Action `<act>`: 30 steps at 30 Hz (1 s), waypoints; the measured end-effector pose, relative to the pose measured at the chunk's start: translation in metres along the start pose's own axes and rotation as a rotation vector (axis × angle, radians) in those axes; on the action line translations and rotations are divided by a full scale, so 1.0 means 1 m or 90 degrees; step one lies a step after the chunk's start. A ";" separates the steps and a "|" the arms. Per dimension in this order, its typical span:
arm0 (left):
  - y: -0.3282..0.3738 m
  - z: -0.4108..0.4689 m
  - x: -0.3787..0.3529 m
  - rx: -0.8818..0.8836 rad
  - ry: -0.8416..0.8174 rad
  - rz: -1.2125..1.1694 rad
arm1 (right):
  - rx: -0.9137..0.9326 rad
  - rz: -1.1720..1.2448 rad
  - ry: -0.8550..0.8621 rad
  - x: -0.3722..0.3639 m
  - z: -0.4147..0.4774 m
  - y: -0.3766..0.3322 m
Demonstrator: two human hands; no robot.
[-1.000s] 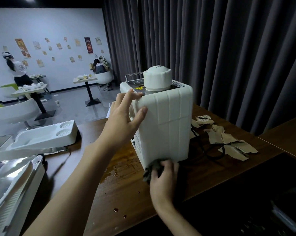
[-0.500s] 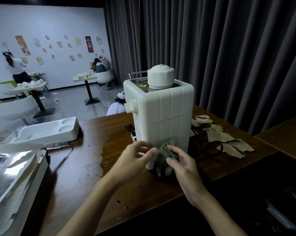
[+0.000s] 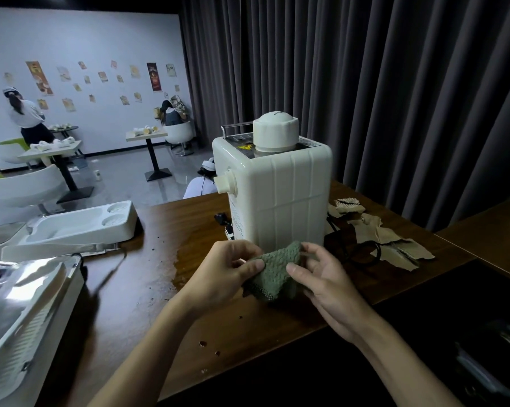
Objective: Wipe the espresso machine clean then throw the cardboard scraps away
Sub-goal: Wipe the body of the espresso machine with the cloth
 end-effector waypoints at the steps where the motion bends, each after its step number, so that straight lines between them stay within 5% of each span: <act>1: 0.000 0.001 0.001 -0.004 0.004 -0.003 | -0.007 0.008 -0.032 -0.001 -0.001 -0.002; 8: 0.005 0.000 -0.002 -0.018 0.056 0.089 | 0.026 0.104 -0.010 0.001 0.000 -0.006; 13: 0.013 -0.001 -0.014 0.001 -0.011 0.042 | 0.053 0.084 -0.006 -0.001 -0.001 -0.010; 22: 0.012 0.004 -0.004 -0.020 0.161 0.067 | 0.038 -0.032 0.041 0.012 0.000 -0.017; 26: 0.014 0.007 -0.008 -0.086 0.059 0.240 | 0.034 -0.045 0.027 0.012 0.001 -0.019; 30: 0.011 0.004 -0.019 -0.063 -0.072 0.193 | 0.012 -0.034 -0.015 0.011 0.003 -0.021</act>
Point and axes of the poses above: each hand's wrist, its own z-axis towards the middle knuckle, its own x-axis out of the back of the hand, y = z × x, the point moved 3 cm from there along z, towards the middle knuckle, and after that the axes turned 13 degrees about -x, right-handed, at the moved point
